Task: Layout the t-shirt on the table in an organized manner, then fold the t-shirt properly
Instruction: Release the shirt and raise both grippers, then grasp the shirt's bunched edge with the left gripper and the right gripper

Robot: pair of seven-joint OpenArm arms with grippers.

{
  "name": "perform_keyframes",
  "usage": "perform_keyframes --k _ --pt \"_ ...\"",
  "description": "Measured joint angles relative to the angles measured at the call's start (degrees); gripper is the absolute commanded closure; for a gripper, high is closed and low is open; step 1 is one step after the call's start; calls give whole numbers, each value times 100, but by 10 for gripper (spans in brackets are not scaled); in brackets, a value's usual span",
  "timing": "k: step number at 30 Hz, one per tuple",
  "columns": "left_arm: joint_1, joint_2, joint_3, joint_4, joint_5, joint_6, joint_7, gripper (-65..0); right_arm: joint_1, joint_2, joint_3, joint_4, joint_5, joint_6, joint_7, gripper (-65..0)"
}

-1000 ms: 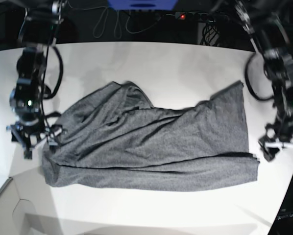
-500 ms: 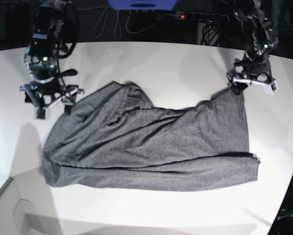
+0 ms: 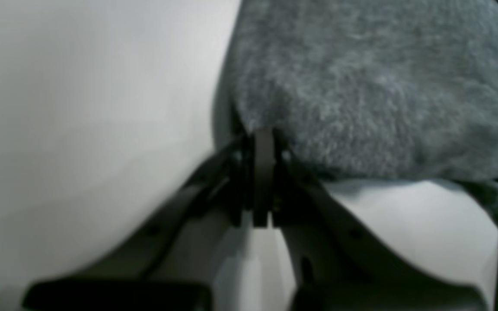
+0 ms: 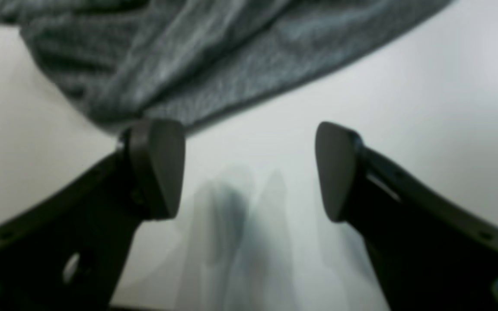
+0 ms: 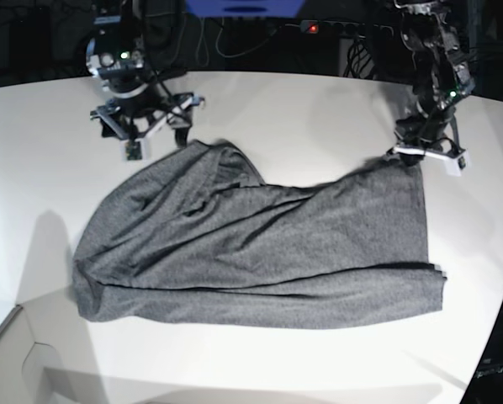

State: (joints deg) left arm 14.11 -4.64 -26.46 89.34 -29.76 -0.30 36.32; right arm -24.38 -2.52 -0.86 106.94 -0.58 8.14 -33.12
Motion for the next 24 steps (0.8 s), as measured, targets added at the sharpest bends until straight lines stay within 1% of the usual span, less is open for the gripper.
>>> perform_keyframes --k 5,8,10,14,15,18,19,22,24 --pt "120 -9 -33 1008 39 50 20 -2 -26 0 -522 0 -7 0 22 -478" --pt "9 -13 -33 1731 9 17 -31 -2 -2 2 -787 2 -7 0 26 -479" --pt "-155 -33 -26 1985 9 7 15 -2 11 2 -916 2 -7 0 39 -480" --pt "-870 -201 9 2068 26 44 76 -2 175 28 -1189 0 -11 2 22 -479" --pt "-1082 -203 9 2076 7 46 151 -2 190 28 -1276 0 -11 0 39 -478" --pt "-1744 -199 -17 2085 22 24 682 -2 284 20 -1475 -20 -7 0 -7 -478" --pt "-1965 -201 -20 2085 24 33 765 -2 326 17 -1510 -48 -9 0 -7 -478" --pt "-2481 -192 2 2037 20 20 887 -2 407 20 -1513 -289 -31 2 13 -478" --pt "-2771 -153 31 1945 31 22 866 -2 424 15 -1526 -511 -44 0 15 -478"
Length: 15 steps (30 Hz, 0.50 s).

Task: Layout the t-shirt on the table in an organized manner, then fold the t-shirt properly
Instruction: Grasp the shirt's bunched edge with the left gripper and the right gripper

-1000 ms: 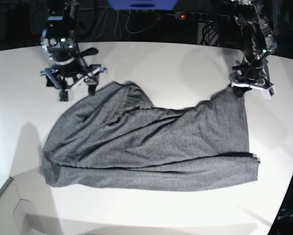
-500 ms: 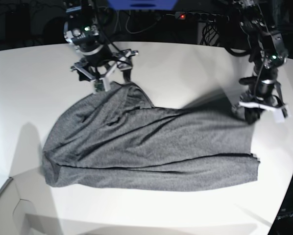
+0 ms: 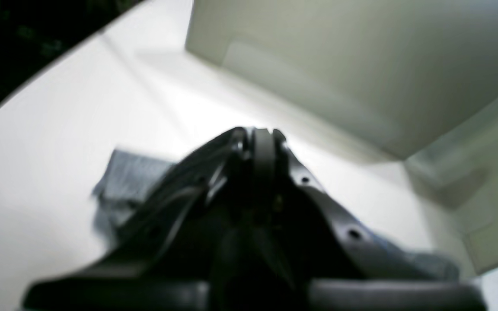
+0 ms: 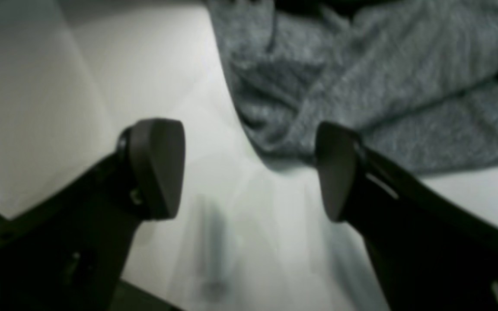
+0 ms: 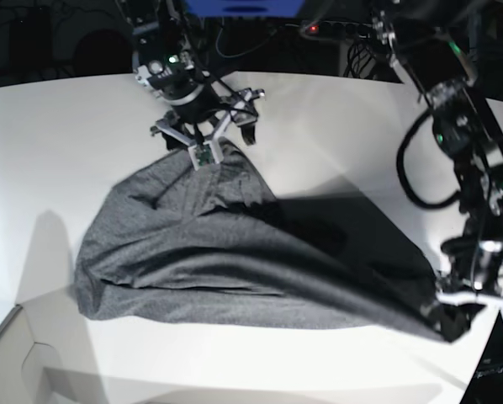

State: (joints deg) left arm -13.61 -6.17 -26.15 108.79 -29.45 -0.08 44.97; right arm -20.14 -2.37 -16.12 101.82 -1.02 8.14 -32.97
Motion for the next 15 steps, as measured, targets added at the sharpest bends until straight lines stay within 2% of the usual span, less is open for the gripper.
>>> perform_keyframes --k 4,8,12,15 --pt "-439 79 400 -422 46 0 20 -2 177 -4 -144 -389 2 0 -52 -478" --pt "-758 66 542 -903 28 0 -24 -2 612 -160 -173 -758 -24 0 -13 -478" --pt "-984 63 557 -1316 44 13 0 -2 1167 -208 -756 -1237 -772 0 -11 -478" --pt "-1147 50 560 -1434 42 9 22 -2 1593 -319 -1215 -1751 -944 7 63 -478"
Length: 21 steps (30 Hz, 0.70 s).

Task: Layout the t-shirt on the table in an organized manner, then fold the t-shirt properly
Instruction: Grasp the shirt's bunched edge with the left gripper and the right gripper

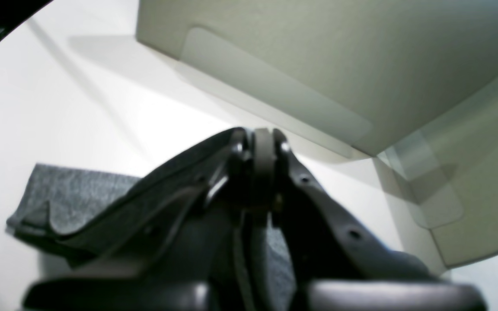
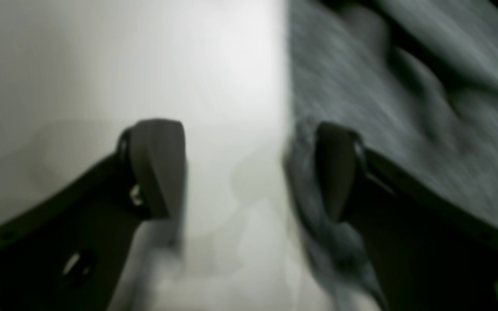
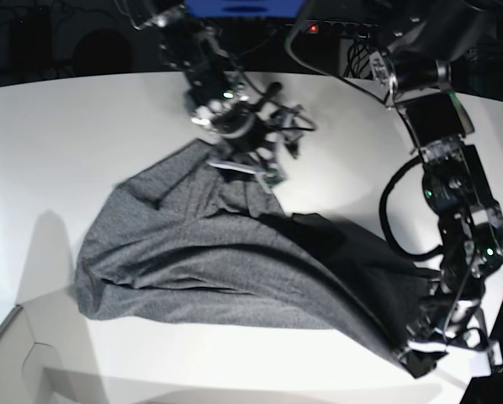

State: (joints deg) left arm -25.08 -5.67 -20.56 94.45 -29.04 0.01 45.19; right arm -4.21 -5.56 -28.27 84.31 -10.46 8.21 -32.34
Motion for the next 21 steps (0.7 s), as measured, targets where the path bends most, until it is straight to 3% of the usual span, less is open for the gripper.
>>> perform_keyframes --k 2,7,11,21 --pt "-122 -2 0 -48 20 2 7 -2 369 -33 -155 -431 31 15 31 -478" --pt "-225 -17 -2 -50 44 0 7 -2 1163 -118 -186 -1196 -22 -4 695 -481" --pt "-225 -20 4 -61 46 0 28 -2 1565 -122 -201 -1648 -24 -4 772 -481" --pt "-205 -13 4 -61 46 0 26 -2 1926 -136 -271 -2345 -26 -4 1370 -477"
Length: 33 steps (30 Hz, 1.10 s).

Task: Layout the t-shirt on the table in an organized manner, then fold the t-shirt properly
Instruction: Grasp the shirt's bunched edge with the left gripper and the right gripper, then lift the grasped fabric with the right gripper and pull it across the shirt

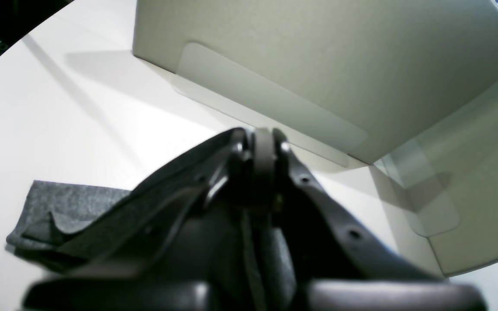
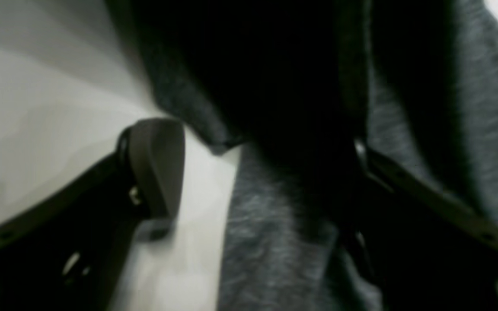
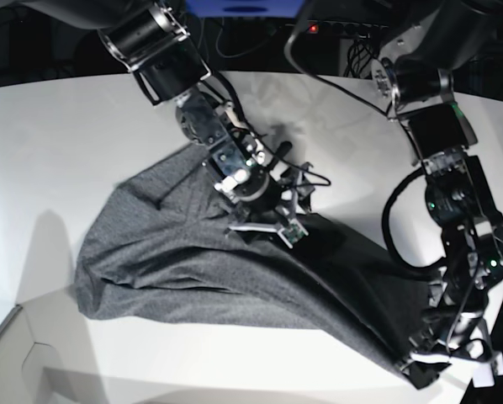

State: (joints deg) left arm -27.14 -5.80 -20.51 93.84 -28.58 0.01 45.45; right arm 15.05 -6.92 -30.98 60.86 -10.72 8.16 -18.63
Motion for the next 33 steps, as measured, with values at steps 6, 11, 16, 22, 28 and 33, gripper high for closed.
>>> perform_keyframes --k 6,11,16,22,28,33 --pt "15 13 0 0 0 0 -2 -2 -63 -138 -144 -66 2 0 367 -477" --pt "61 11 -28 0 -4 2 -7 -2 -61 -140 -236 -168 15 0 479 -476" --pt "234 -2 -37 26 0 0 -7 -2 50 -140 -232 -496 39 0 699 -460" --pt "267 -4 -37 33 0 0 -2 -2 90 -151 -232 -658 46 0 907 -348" --pt "269 -7 -33 33 0 0 0 -2 125 -146 -208 -667 42 0 881 -276" --pt "382 -4 -11 33 0 0 -13 -2 332 -149 -203 -938 46 0 968 -273"
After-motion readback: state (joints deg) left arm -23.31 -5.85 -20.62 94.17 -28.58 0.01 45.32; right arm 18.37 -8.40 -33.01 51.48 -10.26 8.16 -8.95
